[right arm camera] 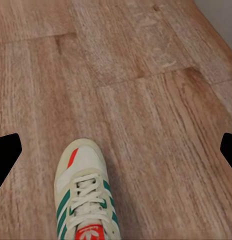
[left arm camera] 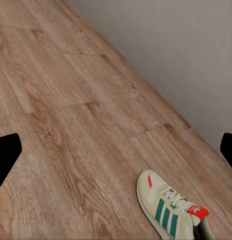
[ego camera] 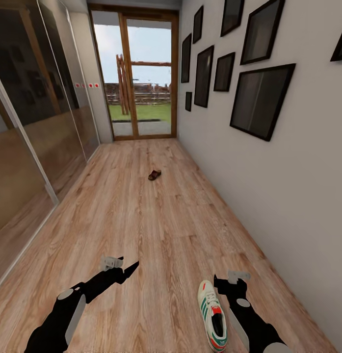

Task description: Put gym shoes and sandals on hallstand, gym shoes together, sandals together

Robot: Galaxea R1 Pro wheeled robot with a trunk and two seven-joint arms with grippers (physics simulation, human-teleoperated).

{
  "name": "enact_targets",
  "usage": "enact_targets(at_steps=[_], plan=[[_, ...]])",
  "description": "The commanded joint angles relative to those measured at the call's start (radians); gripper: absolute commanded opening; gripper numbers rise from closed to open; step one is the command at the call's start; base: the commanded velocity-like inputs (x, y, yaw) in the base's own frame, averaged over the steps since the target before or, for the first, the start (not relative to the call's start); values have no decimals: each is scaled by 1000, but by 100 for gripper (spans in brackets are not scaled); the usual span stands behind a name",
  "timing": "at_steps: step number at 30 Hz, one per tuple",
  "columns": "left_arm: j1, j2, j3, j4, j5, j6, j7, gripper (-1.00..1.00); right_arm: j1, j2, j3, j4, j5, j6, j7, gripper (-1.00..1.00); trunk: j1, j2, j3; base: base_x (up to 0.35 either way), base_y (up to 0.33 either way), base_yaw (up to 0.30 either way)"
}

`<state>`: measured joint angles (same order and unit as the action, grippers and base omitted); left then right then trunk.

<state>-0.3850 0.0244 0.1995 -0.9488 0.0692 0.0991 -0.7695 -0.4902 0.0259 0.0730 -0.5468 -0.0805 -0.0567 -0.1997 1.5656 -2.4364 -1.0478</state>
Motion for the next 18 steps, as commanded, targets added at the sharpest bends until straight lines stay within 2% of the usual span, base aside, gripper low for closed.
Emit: enact_targets(at_steps=[1, 9, 18], plan=[[-1, 0, 1, 0, 8, 11, -5, 100, -1, -1, 7, 1, -8, -4, -7, 100, 4, -8, -5, 0, 0, 0], [-2, 0, 2, 1, 8, 12, -6, 100, -1, 0, 5, 0, -8, -3, -7, 100, 34, -64, -43, 0, 0, 0], [-4, 5, 3, 1, 16, 13, -8, 100, -1, 0, 5, 7, -8, -3, -7, 100, 38, -66, -91, 0, 0, 0]])
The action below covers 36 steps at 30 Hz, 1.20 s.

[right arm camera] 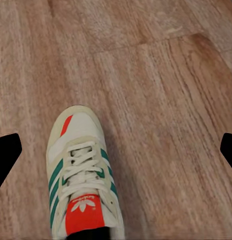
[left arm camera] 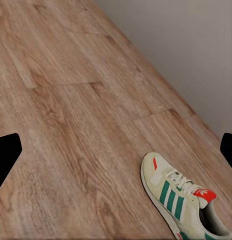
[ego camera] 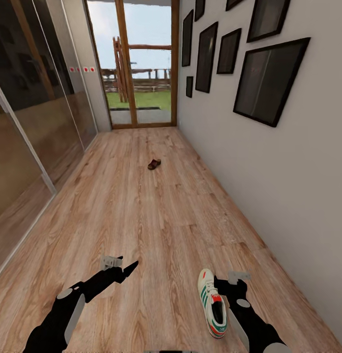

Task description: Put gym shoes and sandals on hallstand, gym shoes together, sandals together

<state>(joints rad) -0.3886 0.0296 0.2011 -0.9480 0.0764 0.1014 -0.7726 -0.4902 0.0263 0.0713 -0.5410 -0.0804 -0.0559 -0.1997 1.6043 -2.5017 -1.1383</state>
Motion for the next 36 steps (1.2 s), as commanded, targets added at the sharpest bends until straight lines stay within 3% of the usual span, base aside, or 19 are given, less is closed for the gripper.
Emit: enact_targets(at_steps=[1, 13, 27, 36], plan=[[-1, -1, 1, 0, 9, 10, -5, 100, -1, -1, 7, 7, -8, -4, -7, 100, 0, -1, -6, 0, 0, 0], [-4, -6, 0, 0, 2, 11, -5, 100, -1, 0, 7, 35, -10, -4, -7, 100, 6, -3, -71, 0, 0, 0], [-6, -7, 0, 0, 2, 12, -5, 100, -1, 1, 8, 37, -10, -4, -7, 100, 12, -7, -127, 0, 0, 45], [-7, -7, 1, 0, 5, 12, -5, 100, 0, 0, 7, 37, -10, -4, -7, 100, 12, -7, -127, 0, 0, 191]])
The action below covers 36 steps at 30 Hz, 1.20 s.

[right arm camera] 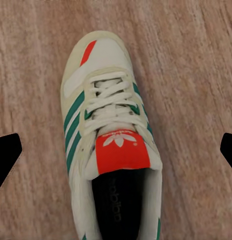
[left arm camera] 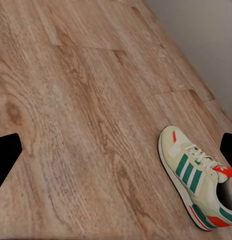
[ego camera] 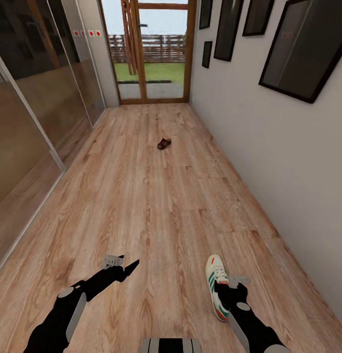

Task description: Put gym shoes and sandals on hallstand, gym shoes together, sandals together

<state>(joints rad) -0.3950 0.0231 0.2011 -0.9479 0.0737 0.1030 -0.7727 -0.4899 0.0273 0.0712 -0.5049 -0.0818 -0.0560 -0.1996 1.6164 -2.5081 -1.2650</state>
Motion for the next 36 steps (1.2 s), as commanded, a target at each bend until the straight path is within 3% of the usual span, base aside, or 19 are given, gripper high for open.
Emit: enact_targets(at_steps=[1, 4, 16, 36], plan=[[0, 0, 1, 0, 8, 10, -5, 100, -1, -1, 7, 1, -9, -4, -7, 100, 0, 0, -1, 0, 0, 74], [0, 0, 1, 0, 10, 10, -5, 100, -1, -1, 7, 1, -9, -4, -7, 100, 0, 0, -1, 0, 0, 45], [-1, 0, 1, 0, 12, 10, -5, 100, 0, -1, 7, 1, -9, -5, -7, 100, 5, -3, -48, 0, 0, 7], [-1, 1, 1, 0, 13, 10, -5, 100, 1, -1, 7, 5, -9, -5, -7, 100, 14, -8, -152, 0, 0, 0]])
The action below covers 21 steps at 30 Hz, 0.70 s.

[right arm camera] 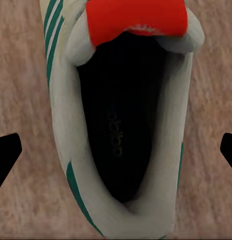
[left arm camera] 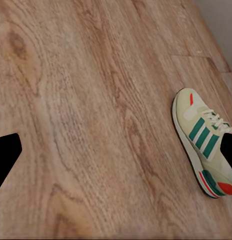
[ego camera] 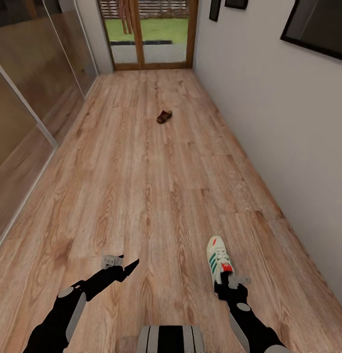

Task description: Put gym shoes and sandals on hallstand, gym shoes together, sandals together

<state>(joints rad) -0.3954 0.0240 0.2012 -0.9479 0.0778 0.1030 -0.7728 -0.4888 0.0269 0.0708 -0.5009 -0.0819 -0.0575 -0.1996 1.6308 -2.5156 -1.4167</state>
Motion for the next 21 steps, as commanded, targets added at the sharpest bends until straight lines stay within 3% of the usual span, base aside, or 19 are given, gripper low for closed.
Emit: enact_targets(at_steps=[1, 10, 21], plan=[[0, 0, 1, 0, 8, 10, -5, 100, -1, -1, 7, 1, -9, -4, -7, 100, 0, -1, -6, 0, 0, 0], [0, -1, 1, 0, 9, 10, -5, 100, -1, -1, 7, 1, -9, -4, -7, 100, 4, -3, -55, 0, 0, 0], [0, 0, 1, 0, 10, 10, -5, 100, -1, -1, 7, 1, -9, -4, -7, 100, 4, -3, -65, 0, 0, 0]])
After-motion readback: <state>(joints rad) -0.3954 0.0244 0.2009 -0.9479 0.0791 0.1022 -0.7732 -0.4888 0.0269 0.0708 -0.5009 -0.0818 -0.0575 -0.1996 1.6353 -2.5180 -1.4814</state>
